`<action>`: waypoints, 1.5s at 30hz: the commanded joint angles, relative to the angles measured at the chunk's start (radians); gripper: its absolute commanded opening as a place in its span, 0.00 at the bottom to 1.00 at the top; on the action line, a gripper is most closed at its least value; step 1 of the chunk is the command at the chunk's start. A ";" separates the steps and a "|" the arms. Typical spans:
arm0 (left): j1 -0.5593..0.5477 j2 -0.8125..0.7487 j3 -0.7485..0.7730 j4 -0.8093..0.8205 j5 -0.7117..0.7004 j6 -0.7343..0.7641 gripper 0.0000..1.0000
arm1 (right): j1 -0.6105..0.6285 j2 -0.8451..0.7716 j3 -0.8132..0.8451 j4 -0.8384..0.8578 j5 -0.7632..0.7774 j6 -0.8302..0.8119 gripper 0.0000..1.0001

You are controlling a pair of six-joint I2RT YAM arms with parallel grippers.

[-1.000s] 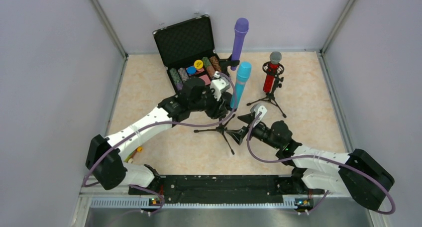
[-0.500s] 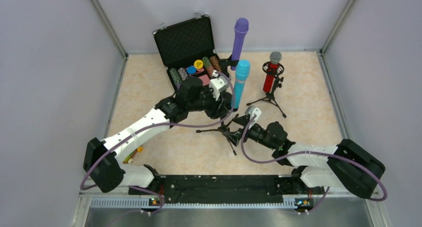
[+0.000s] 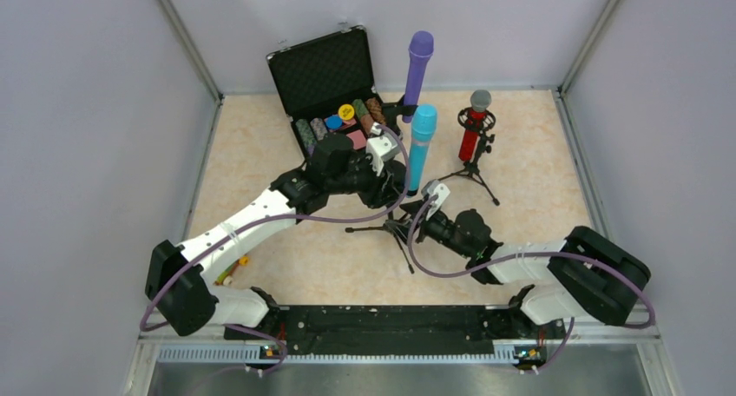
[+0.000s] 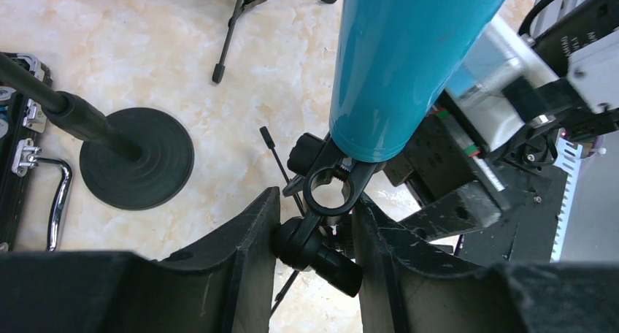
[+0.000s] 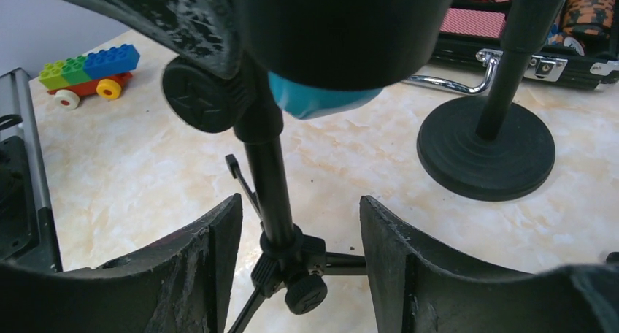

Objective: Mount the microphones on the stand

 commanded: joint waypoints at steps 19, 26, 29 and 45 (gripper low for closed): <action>0.000 -0.075 -0.010 0.165 0.010 -0.055 0.00 | 0.061 0.214 0.036 0.251 0.100 -0.013 0.08; -0.008 -0.081 -0.006 0.180 -0.083 -0.104 0.00 | 0.075 0.215 0.068 0.206 0.165 0.068 0.00; -0.013 -0.091 0.011 0.144 -0.143 -0.117 0.00 | 0.102 0.203 0.065 0.199 0.220 0.054 0.00; -0.156 -0.252 -0.077 0.174 -0.665 -0.274 0.00 | 0.280 0.106 0.103 0.014 0.582 0.014 0.00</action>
